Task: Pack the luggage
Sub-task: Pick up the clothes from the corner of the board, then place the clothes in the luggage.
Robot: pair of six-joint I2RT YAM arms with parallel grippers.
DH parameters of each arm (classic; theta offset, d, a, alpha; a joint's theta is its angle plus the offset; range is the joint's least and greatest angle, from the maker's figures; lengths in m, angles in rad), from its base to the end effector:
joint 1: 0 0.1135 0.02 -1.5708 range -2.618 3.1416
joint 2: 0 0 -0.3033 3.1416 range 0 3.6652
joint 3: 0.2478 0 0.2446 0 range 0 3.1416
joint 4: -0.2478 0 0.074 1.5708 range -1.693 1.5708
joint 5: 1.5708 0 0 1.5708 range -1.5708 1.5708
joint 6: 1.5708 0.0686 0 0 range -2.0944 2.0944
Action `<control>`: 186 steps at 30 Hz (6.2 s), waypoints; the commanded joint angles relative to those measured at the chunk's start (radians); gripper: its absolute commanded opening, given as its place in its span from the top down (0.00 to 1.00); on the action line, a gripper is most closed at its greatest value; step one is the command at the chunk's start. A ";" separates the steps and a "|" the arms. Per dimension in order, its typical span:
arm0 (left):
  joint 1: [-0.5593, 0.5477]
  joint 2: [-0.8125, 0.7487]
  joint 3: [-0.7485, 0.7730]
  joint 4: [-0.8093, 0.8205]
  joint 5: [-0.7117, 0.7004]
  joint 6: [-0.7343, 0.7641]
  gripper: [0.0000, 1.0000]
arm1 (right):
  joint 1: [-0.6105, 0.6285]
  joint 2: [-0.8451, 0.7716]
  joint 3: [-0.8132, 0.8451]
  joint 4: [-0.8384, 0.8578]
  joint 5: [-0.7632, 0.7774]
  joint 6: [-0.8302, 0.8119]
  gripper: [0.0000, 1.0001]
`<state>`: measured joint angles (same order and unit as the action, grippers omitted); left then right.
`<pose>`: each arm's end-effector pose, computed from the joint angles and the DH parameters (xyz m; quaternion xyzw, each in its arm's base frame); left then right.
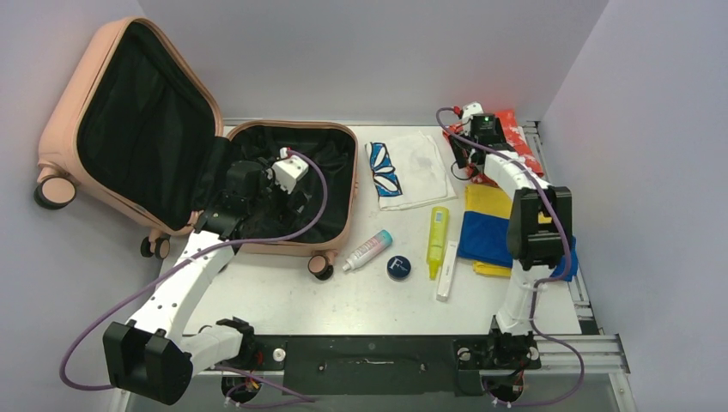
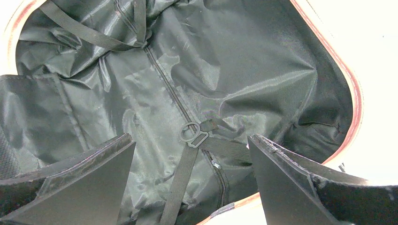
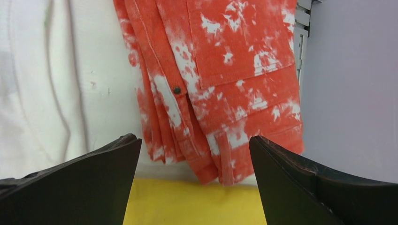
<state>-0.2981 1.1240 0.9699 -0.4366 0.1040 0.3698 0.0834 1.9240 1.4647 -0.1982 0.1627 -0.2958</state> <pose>0.2375 -0.0804 0.3307 0.3119 0.8244 -0.0290 0.4714 0.4755 0.0286 0.2601 -0.1334 0.8853 -0.1191 0.4293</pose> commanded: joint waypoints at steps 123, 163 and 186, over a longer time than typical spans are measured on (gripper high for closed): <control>-0.290 1.425 1.119 0.544 0.739 -1.568 0.04 | 0.051 -0.777 -0.766 0.152 -0.408 -0.465 0.95; -0.343 1.510 1.330 0.310 0.618 -1.279 0.91 | -0.538 -0.435 -0.386 -0.363 -0.840 0.084 0.06; -0.376 1.249 1.489 0.218 0.395 -0.979 0.81 | -0.556 -0.423 -0.361 -0.287 -1.003 0.296 0.07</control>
<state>-0.6827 2.5481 2.3604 -0.3275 0.5533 -0.6548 -0.4652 1.5166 1.0664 -0.5591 -0.7231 -0.0299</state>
